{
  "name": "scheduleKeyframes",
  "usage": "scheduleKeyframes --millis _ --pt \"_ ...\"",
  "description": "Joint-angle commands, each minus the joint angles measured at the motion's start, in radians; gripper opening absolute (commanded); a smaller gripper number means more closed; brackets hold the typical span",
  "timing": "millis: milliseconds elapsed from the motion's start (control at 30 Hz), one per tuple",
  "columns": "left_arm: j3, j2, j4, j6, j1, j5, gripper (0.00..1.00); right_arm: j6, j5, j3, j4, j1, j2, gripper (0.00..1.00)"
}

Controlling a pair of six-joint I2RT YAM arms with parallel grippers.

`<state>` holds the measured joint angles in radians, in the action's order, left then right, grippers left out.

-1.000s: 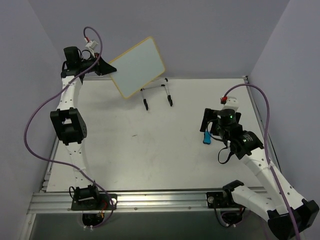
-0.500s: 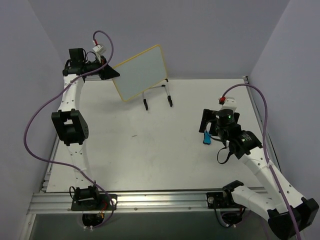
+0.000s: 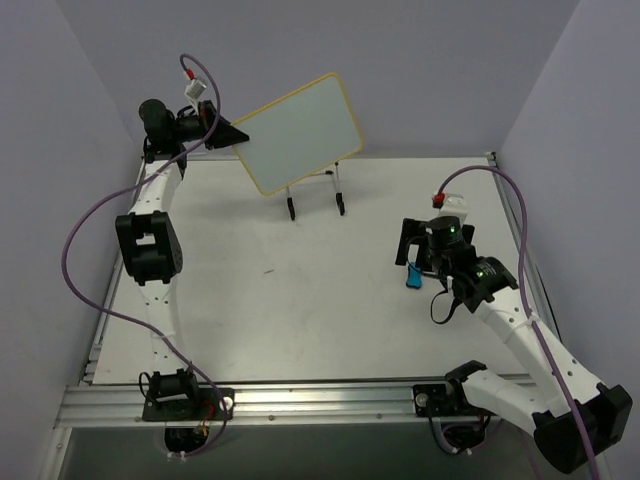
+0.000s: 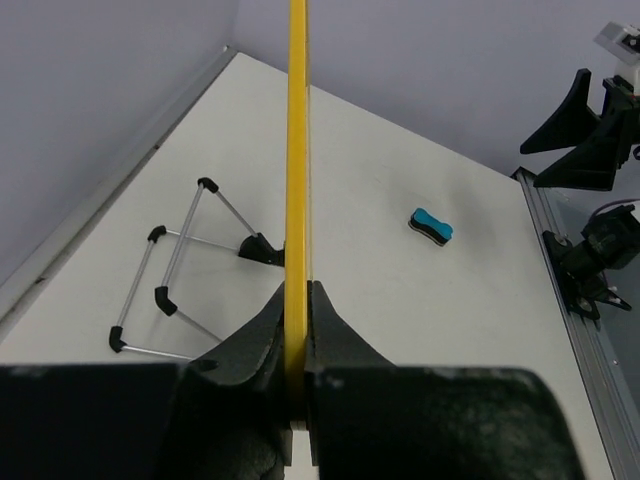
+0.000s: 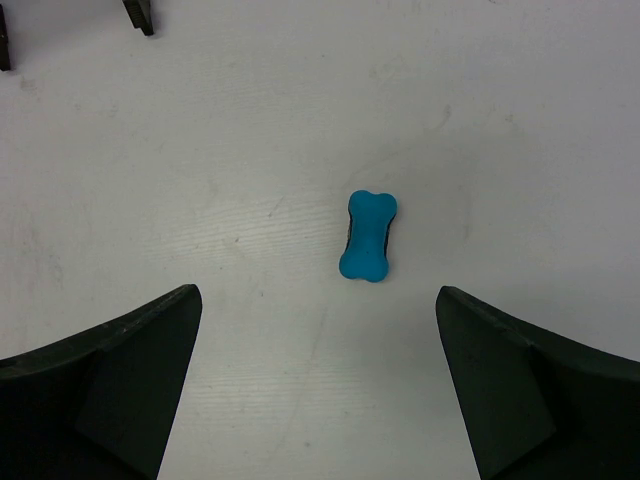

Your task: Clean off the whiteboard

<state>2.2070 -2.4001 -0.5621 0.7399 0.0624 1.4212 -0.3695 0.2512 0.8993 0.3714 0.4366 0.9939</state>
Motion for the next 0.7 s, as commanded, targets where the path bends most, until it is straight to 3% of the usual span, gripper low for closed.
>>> scheduleKeyframes --millis 0,167,267,333,367,400,433,467,500,567,667 --pt "0.011 -0.017 -0.293 0.202 -0.004 0.065 0.02 -0.005 0.033 -0.007 0.008 0.011 0.003 1.00" --pt "-0.003 -0.041 -0.231 0.153 0.004 0.022 0.02 -0.003 0.039 -0.005 0.008 0.013 0.012 1.00" --pt "-0.027 -0.013 -0.083 0.006 0.005 -0.014 0.02 -0.005 0.039 -0.003 0.009 0.014 0.020 1.00" --pt "0.059 0.012 0.388 -0.369 0.005 -0.056 0.02 -0.003 0.039 -0.005 0.009 0.014 0.017 1.00" --pt "0.151 0.007 0.973 -0.609 -0.006 -0.114 0.02 -0.003 0.039 -0.005 0.009 0.013 0.017 1.00" --pt "0.248 -0.010 1.136 -0.950 -0.018 -0.219 0.02 -0.005 0.037 -0.005 0.008 0.013 0.015 1.00" --pt "0.290 -0.022 1.169 -0.964 -0.022 -0.214 0.02 -0.005 0.036 -0.005 0.009 0.014 0.014 1.00" --pt "0.251 -0.016 1.006 -0.906 -0.013 -0.188 0.02 -0.005 0.036 -0.003 0.009 0.016 0.012 1.00" --pt "0.215 -0.016 0.942 -0.780 -0.012 -0.144 0.02 -0.003 0.034 -0.005 0.008 0.016 0.012 1.00" --pt "0.265 -0.039 1.067 -0.836 -0.013 -0.145 0.02 -0.005 0.034 -0.005 0.008 0.022 0.011 1.00" --pt "0.246 -0.034 1.091 -0.912 -0.018 -0.124 0.02 -0.005 0.033 -0.007 0.008 0.022 0.008 1.00"
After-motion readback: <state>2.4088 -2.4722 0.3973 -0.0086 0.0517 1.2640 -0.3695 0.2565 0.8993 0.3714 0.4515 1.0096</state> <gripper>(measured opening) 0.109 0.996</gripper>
